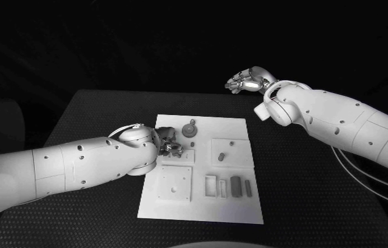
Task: Assemble the parts on the task board
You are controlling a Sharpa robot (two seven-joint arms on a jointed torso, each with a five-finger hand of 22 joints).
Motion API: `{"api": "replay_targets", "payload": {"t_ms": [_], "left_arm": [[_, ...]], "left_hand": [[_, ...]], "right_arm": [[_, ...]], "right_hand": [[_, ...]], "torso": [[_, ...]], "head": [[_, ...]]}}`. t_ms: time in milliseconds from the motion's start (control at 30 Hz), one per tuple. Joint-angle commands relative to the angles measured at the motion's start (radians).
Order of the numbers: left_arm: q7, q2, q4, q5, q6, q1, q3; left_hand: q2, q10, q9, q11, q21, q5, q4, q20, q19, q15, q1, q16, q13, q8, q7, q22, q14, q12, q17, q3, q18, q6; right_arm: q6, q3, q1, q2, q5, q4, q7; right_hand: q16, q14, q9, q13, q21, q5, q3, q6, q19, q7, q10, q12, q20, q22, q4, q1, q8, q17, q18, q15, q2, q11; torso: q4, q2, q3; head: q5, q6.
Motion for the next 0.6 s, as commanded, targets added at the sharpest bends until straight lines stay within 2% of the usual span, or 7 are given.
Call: {"api": "replay_targets", "payload": {"t_ms": [33, 600], "left_arm": [[0.002, 0.004, 0.006, -0.015, 0.021, -0.014, -0.009], [0.007, -0.004, 0.021, -0.019, 0.012, -0.019, -0.009]], "left_hand": [[0.003, -0.034, -0.001, -0.037, 0.006, -0.001, -0.008, -0.123, -0.007, -0.049, 0.012, 0.006, -0.001, -0.005, -0.097, 0.015, 0.028, 0.006, -0.002, 0.02, 0.02, 0.14], [0.0, -0.035, -0.002, -0.036, 0.006, -0.005, -0.006, -0.123, -0.007, -0.049, 0.014, 0.007, -0.003, -0.006, -0.096, 0.015, 0.028, 0.007, -0.004, 0.02, 0.02, 0.139]], "right_arm": [[0.014, 0.001, -0.001, -0.001, -0.002, 0.002, 0.005], [0.014, 0.001, -0.002, -0.003, -0.002, 0.004, 0.005]], "right_hand": [[-0.005, -0.003, -0.002, -0.001, -0.005, 0.006, -0.007, -0.007, -0.008, 0.018, 0.007, -0.005, 0.0, 0.001, 0.001, -0.001, 0.006, -0.001, -0.01, 0.006, 0.006, 0.002], [-0.005, -0.004, -0.002, -0.001, -0.006, 0.007, -0.008, -0.007, -0.008, 0.018, 0.007, -0.007, 0.0, 0.002, 0.002, -0.002, 0.006, -0.001, -0.01, 0.006, 0.006, 0.002]], "torso": [[-0.0001, 0.0, 0.0002], [0.0001, 0.001, -0.0005]], "head": [[-0.001, 0.0], [-0.002, -0.001]]}}
